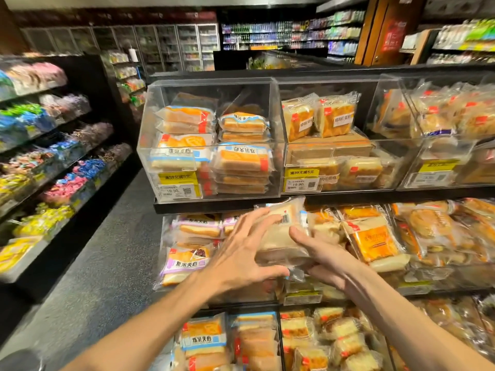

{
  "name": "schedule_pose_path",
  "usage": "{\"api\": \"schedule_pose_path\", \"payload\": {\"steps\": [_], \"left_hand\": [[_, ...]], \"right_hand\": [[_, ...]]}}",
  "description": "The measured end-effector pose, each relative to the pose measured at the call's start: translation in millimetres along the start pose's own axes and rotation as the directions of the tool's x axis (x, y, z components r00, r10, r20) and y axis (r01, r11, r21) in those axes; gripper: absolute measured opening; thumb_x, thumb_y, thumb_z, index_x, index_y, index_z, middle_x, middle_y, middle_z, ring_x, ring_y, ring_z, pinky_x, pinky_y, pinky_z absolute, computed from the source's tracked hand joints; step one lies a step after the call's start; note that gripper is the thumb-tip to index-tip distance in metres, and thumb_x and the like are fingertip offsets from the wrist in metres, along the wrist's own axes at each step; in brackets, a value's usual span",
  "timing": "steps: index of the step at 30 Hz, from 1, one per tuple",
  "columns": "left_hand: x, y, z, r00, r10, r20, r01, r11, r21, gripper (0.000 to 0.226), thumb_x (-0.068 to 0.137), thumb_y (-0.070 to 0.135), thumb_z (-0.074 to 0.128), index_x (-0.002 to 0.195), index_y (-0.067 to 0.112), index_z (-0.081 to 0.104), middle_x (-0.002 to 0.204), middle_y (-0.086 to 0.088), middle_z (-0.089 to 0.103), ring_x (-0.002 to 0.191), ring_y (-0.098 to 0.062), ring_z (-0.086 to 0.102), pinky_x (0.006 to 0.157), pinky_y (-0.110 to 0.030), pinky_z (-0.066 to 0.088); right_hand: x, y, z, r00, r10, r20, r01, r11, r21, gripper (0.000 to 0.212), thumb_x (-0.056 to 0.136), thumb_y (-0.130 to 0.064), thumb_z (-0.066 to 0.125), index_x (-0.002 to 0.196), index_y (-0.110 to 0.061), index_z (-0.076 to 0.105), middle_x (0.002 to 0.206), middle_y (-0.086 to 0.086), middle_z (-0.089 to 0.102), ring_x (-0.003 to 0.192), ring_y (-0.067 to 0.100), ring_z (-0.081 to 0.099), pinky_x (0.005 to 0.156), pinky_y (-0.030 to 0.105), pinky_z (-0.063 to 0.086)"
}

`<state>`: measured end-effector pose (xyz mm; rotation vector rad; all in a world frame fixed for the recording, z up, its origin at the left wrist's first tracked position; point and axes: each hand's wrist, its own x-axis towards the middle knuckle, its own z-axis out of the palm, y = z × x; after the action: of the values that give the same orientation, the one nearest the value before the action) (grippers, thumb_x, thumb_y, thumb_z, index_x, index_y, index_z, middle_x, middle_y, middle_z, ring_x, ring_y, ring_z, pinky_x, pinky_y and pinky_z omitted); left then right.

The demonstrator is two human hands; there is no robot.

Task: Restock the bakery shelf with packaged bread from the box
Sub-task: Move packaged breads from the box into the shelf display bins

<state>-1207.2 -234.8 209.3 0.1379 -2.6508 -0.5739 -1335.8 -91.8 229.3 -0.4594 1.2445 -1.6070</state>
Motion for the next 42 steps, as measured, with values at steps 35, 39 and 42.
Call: {"api": "schedule_pose_path", "payload": {"steps": [35,39,42], "left_hand": [[127,-34,-207,0.501,-0.862,0.084,0.252,0.052,-0.966,0.006,0.093,0.011,0.055,0.089,0.006,0.055,0.064,-0.011,0.055,0.048,-0.018,0.047,0.038,-0.020,0.042],[148,-55,-203,0.496,-0.866,0.064,0.146,0.011,-0.989,0.007,0.098,0.005,0.054,0.096,-0.001,0.055,0.081,-0.016,0.055,0.064,-0.022,0.055,0.037,-0.020,0.050],[158,-68,-203,0.459,-0.888,0.012,0.113,0.045,-0.993,0.032,0.093,0.005,0.065,0.122,-0.003,0.055,0.111,-0.021,0.058,0.090,-0.027,0.064,0.043,-0.024,0.056]], "right_hand": [[12,-147,85,0.973,-0.225,0.046,0.224,0.974,0.028,0.038,0.075,-0.004,0.071,0.111,0.003,0.065,0.101,0.023,0.073,0.081,0.031,0.074,0.056,0.032,0.060],[16,-152,82,0.973,-0.225,0.043,0.223,0.974,0.039,0.045,0.073,-0.002,0.071,0.117,0.000,0.060,0.103,0.022,0.073,0.086,0.033,0.074,0.057,0.033,0.060],[23,-155,79,0.975,-0.218,0.029,0.217,0.976,0.025,0.053,0.074,-0.001,0.072,0.124,-0.001,0.055,0.106,0.022,0.073,0.090,0.035,0.073,0.058,0.035,0.061]]}}
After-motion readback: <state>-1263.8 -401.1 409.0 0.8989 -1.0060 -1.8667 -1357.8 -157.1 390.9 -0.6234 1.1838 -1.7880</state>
